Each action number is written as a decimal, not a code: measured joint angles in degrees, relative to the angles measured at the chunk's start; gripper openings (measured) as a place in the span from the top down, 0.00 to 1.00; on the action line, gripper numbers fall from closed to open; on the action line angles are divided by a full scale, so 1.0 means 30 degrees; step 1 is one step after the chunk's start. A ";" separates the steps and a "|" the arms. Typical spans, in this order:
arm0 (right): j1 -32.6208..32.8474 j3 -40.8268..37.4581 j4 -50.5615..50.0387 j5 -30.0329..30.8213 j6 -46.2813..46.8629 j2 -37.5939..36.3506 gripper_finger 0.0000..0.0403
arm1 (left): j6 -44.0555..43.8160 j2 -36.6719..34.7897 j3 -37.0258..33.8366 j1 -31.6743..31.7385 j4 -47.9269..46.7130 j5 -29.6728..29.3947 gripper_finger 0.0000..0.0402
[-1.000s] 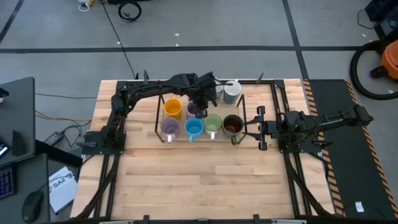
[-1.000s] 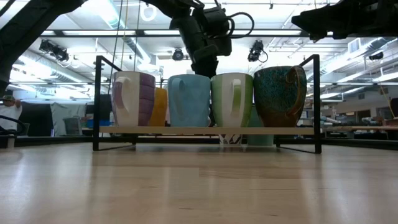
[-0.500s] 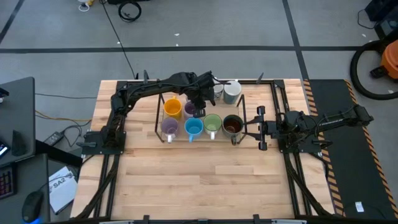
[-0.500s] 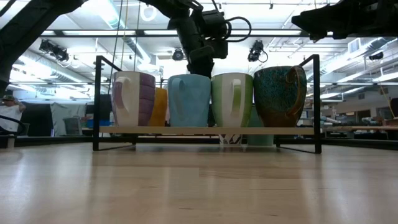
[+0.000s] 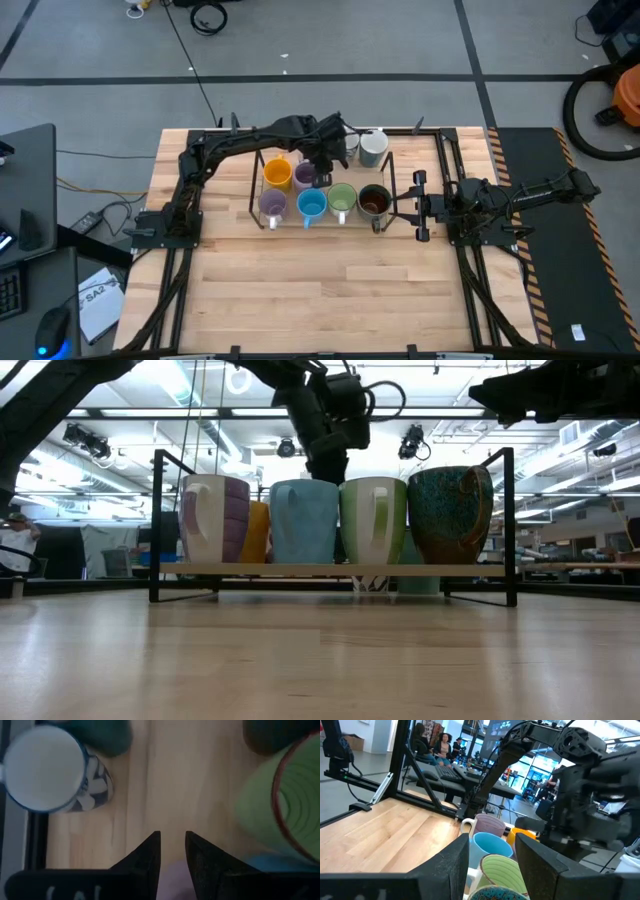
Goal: Place coffee mugs
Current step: Put the violet mug on the shelf
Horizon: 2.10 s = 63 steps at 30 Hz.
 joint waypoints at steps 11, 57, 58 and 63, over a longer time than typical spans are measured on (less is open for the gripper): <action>-0.0009 0.0000 0.0029 -0.0006 -0.0036 -0.0002 0.59 | 0.0135 0.0382 0.0060 0.0750 0.2859 -0.1280 0.75; -0.0015 -0.0007 0.0313 0.1085 0.0393 0.0546 0.59 | 0.4874 -0.0101 0.0090 0.1577 0.4886 0.1497 0.60; -0.0015 -0.0007 0.0283 0.1087 0.0393 0.0546 0.59 | 0.4299 -0.0366 0.0110 0.1514 0.4778 0.1462 0.60; -0.0015 -0.0007 0.0274 0.1079 0.0364 0.0546 0.59 | 0.0758 -0.1666 0.0104 0.1347 0.2200 0.1277 0.60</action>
